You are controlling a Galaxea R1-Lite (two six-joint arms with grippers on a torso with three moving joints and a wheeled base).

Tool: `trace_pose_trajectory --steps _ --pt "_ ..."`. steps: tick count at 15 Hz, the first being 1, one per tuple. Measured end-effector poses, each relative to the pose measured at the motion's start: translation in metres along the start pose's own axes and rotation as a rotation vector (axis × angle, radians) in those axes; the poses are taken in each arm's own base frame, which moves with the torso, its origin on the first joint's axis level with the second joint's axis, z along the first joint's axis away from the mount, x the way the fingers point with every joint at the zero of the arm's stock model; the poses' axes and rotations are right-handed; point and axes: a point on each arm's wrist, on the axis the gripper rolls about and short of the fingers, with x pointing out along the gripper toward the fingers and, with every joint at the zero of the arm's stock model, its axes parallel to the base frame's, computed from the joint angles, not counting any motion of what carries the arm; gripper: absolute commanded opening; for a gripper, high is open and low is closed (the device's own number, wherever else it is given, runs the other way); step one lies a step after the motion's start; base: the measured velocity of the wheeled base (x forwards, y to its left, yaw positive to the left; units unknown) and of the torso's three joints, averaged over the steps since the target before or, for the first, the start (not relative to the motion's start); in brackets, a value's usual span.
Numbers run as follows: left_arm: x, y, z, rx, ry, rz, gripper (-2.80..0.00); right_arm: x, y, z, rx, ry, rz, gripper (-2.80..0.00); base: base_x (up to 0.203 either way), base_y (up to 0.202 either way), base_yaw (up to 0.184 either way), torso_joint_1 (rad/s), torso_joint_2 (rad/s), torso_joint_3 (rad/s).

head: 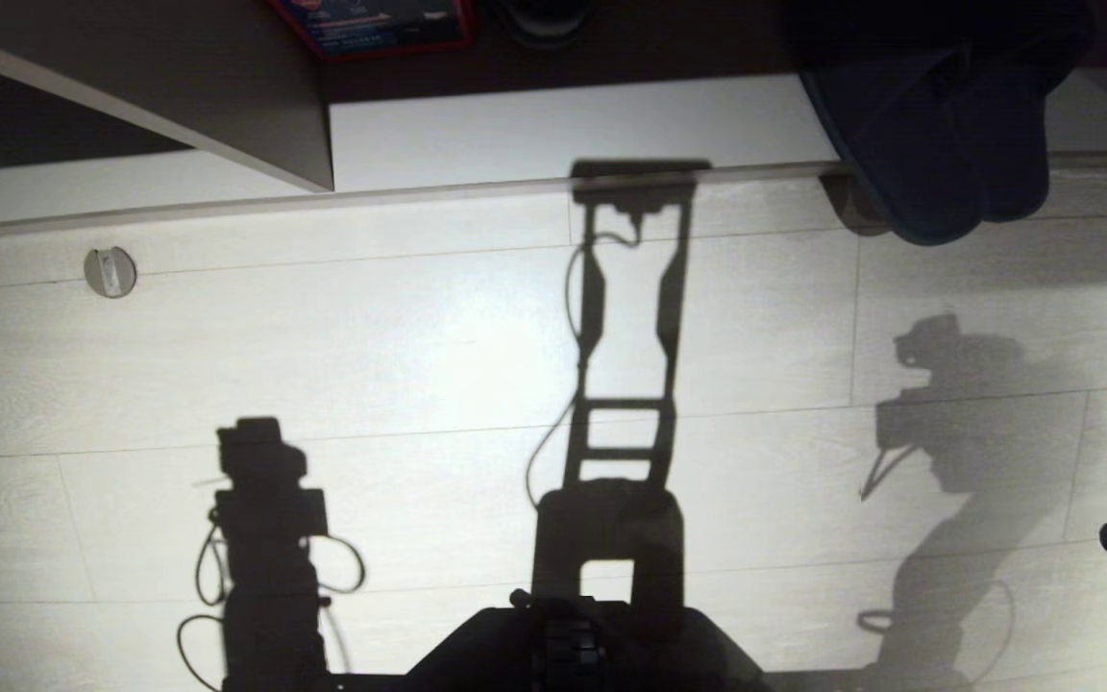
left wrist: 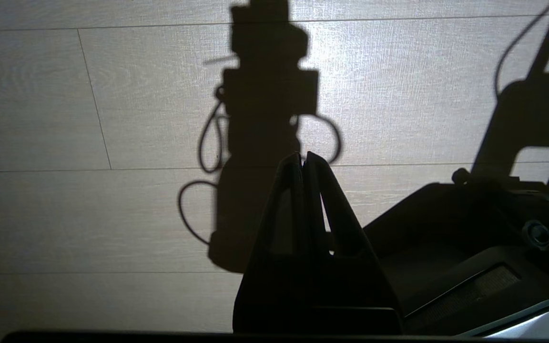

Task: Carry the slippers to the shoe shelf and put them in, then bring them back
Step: Pick up the slippers in the shoe cabinet

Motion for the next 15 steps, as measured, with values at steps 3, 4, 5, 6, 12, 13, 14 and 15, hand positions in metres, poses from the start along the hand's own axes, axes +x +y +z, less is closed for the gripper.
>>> trace_pose_trajectory --steps 3,4,5,6,12,13,14,15 --pt "0.000 0.000 0.000 0.001 0.000 0.000 -2.80 -0.021 0.004 -0.012 0.025 0.013 -0.008 -2.80 0.000 0.000 0.000 0.000 0.00 0.000" --pt "0.000 0.000 0.000 0.000 0.000 -0.001 -2.80 -0.028 0.005 -0.015 0.029 0.014 -0.003 -2.80 0.000 0.000 0.000 0.000 0.00 0.000" --pt "0.000 0.000 0.000 0.000 0.000 0.000 -2.80 -0.034 0.006 -0.019 0.032 0.015 0.002 -2.80 0.000 0.000 0.000 0.000 0.00 0.000" --pt "0.000 0.000 0.000 0.000 0.000 0.000 -2.80 -0.041 0.007 -0.023 0.033 0.015 0.007 -2.80 0.000 0.000 0.000 0.000 0.00 0.000" --pt "0.000 0.000 0.000 0.000 0.000 0.000 -2.80 -0.068 0.013 -0.046 0.059 0.018 -0.003 -2.80 0.000 0.000 0.000 0.000 0.00 0.000" --pt "0.000 0.000 0.000 0.000 0.000 0.000 -2.80 -0.071 0.013 -0.049 0.060 0.016 -0.004 -2.80 0.000 0.000 0.000 0.000 0.00 0.000" --pt "0.000 0.000 0.000 0.001 0.000 0.000 -2.80 -0.074 0.014 -0.052 0.062 0.017 -0.006 -2.80 0.000 0.000 0.000 0.000 0.00 0.000" --pt "0.000 0.000 0.000 0.000 0.000 0.000 -2.80 -0.076 0.015 -0.056 0.061 0.021 -0.006 -2.80 0.000 0.000 0.000 0.000 0.00 0.000"
